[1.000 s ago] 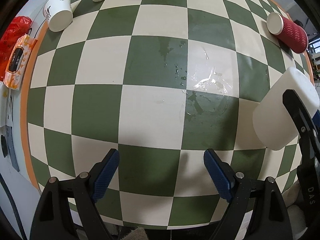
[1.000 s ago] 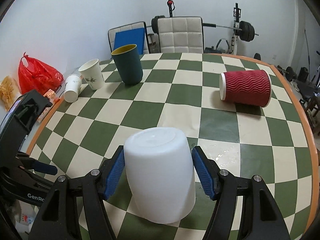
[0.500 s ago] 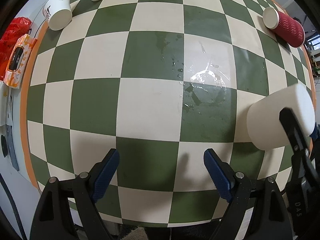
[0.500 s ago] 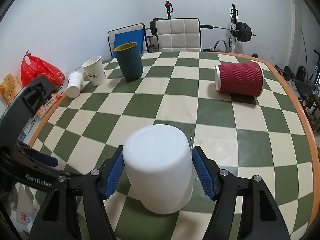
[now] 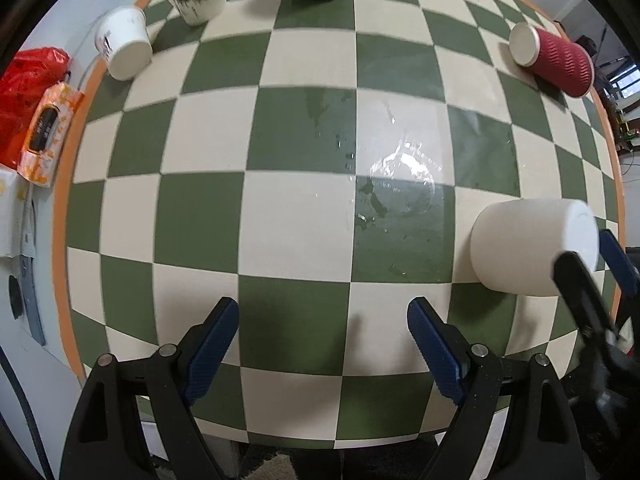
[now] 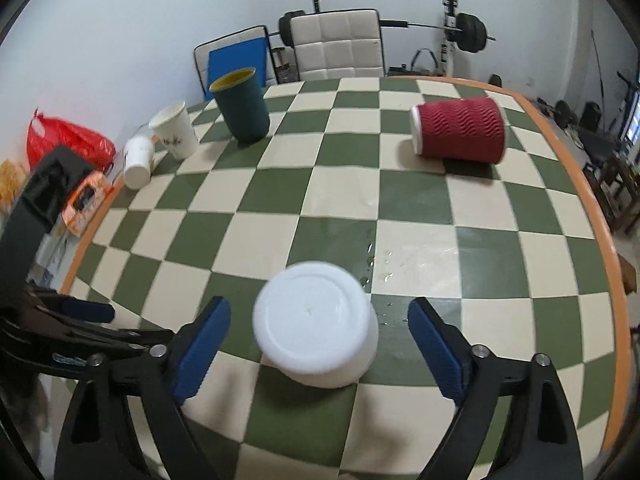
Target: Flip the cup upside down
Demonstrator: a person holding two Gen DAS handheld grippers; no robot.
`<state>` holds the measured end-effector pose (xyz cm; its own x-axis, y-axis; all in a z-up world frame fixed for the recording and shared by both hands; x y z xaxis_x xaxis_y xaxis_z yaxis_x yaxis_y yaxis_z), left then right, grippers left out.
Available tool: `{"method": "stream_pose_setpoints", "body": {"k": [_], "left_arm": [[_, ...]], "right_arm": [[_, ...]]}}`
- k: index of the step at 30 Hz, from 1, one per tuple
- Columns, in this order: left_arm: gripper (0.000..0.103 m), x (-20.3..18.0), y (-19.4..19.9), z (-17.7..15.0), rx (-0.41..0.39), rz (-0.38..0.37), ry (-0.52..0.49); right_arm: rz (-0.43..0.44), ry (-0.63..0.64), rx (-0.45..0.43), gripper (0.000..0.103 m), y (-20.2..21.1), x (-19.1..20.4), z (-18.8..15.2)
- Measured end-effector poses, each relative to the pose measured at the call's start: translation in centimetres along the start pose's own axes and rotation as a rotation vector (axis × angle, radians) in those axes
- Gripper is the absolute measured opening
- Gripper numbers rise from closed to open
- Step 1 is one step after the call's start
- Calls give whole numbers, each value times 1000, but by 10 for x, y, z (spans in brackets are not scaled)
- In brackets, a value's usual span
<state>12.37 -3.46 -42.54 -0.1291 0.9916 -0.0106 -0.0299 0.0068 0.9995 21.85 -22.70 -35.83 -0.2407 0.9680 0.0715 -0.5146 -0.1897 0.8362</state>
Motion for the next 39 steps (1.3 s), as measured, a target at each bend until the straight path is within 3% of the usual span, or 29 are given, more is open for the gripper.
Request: {"method": "stream_pose_setpoints", "body": {"k": [5, 12, 17, 24, 32, 39], "left_arm": [[86, -1, 43, 0, -86, 4, -33], [86, 5, 136, -10, -232, -26, -60], [86, 9, 204, -25, -328, -39, -80], [86, 16, 277, -57, -388, -74, -55], [86, 11, 332, -86, -444, -103, -42], [86, 6, 358, -100, -468, -100, -39]], "right_arm": [[-48, -114, 109, 97, 40, -13, 14], [-123, -182, 144, 98, 117, -24, 34], [-154, -181, 141, 99, 180, -14, 44], [-145, -156, 104, 99, 263, 11, 55], [-191, -99, 45, 99, 343, 25, 70], [-193, -85, 13, 99, 383, 26, 74]]}}
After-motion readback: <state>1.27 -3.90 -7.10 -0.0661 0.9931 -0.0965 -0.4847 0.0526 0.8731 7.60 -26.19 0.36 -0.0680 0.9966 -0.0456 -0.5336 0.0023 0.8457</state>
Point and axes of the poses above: each gripper's, at about its wrist camera, not at the fingertips, and y roughly against the way its jaws point, x to its left, z to its top, the point moved 4 cm from there along -y, roughly the way its jaws point, and after that the axes turned 9 degrees about y, right-handed, at the moved point
